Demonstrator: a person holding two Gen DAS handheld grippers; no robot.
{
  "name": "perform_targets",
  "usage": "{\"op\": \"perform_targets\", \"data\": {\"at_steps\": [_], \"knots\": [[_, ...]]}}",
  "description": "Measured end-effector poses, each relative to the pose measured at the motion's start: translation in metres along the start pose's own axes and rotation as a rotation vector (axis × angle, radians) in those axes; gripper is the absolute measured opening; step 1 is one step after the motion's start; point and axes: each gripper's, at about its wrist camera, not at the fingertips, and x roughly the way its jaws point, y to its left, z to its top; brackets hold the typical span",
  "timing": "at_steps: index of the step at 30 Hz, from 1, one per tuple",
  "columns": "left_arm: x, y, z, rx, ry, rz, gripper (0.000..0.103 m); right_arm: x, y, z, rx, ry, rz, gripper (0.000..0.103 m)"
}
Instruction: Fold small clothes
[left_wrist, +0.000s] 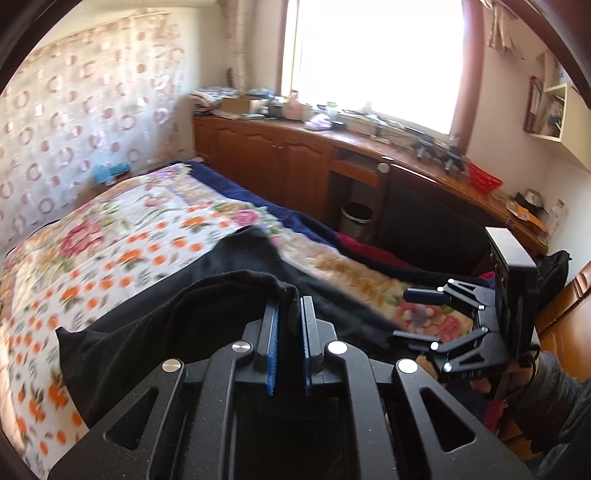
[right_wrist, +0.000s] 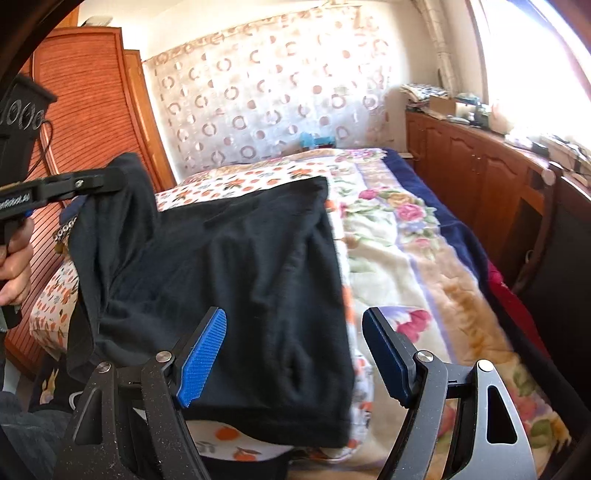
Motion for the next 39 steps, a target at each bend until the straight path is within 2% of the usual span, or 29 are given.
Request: {"op": "perform_targets", "data": {"at_steps": [9,16,17,19,21,25,30,32,33,34,39], "knots": [[0.027,-0.053,0.045,0.065,0.011,-0.091,0.012,-0.031,-0.017,-0.004,0.025,-0.043,-0.051,0.078],[0.042,-0.06,0.037,0.068,0.058,-0.093,0.013,-0.035,-0.026,-0.005,0.027,-0.049,-0.097,0.078],[0.042,-0.059,0.035,0.07,0.061,-0.089,0.016,-0.035,-0.027,-0.006,0.027,-0.047,-0.101,0.078],[0.035,-0.054,0.033,0.07,0.047,-0.094,0.042,-0.036,-0.028,-0.004,0.028,-0.044,-0.102,0.078],[0.027,-0.05,0.032,0.075,0.033,-0.099,0.046,-0.035,-0.026,-0.002,0.028,-0.043,-0.103,0.078],[0.013,-0.033,0.023,0.076,0.032,-0.048,0.046,-0.031,-0.02,0.003,0.021,-0.043,-0.094,0.078],[0.005,0.01,-0.006,0.031,0.055,0.03,0.047,-0.02,-0.015,0.01,-0.003,-0.036,-0.073,0.078],[0.002,0.033,-0.022,0.001,0.07,0.072,0.055,-0.014,-0.011,0.014,-0.013,-0.031,-0.06,0.078],[0.001,0.043,-0.03,-0.017,0.076,0.087,0.073,-0.01,-0.009,0.016,-0.02,-0.027,-0.052,0.078],[0.0,0.052,-0.036,-0.031,0.08,0.094,0.081,-0.007,-0.005,0.018,-0.026,-0.024,-0.049,0.078],[0.0,0.1,-0.072,-0.132,0.13,0.145,0.081,0.015,0.015,0.033,-0.085,-0.007,-0.016,0.078]]}}
